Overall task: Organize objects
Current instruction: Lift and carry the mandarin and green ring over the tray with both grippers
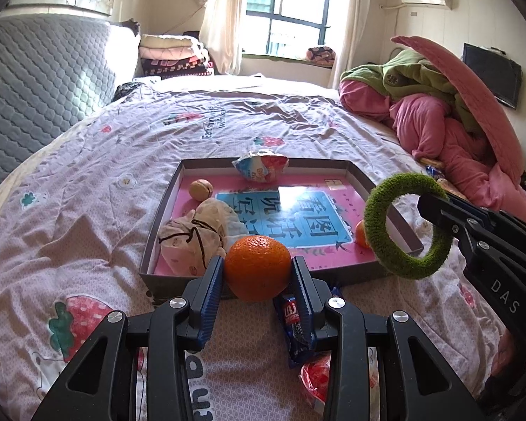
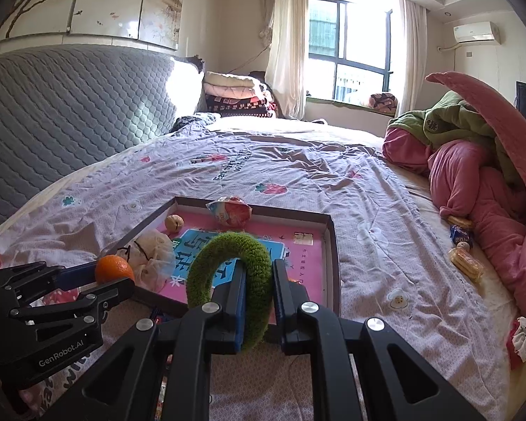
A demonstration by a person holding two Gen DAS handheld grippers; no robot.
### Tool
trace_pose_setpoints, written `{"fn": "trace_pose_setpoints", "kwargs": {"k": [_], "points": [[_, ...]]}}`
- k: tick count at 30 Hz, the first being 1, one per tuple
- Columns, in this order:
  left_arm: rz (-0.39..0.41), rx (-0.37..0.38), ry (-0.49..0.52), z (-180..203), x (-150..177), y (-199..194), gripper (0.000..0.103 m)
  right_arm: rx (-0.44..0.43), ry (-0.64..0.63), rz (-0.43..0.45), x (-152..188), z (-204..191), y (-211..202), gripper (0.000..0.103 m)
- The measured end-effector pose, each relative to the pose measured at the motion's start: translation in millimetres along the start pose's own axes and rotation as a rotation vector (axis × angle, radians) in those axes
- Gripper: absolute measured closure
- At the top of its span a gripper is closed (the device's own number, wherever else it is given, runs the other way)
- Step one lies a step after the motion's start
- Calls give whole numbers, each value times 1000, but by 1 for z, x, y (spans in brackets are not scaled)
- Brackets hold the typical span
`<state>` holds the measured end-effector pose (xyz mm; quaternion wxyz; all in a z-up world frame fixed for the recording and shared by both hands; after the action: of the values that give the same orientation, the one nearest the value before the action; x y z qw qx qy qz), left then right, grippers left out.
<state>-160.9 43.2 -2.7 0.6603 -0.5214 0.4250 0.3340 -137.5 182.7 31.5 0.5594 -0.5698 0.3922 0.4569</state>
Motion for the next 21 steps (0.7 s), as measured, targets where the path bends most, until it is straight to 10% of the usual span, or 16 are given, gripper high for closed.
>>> {"fn": "trace_pose_setpoints", "kwargs": {"k": [21], "points": [[65,-37,3,5,-22,17,63,27,43,32,-15,7,16,89]]}}
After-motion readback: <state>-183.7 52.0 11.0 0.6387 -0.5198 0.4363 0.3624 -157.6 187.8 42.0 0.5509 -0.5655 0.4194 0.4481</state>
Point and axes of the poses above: each gripper's, at about its wrist camera, not at the fingertips, and y roughly the way its jaws point, z to its right, x to its underside, the point moved 6 cm from there along y, roughly the way its jaws point, and after that the axes turned 15 degrees about z, right-handed, at the moved point
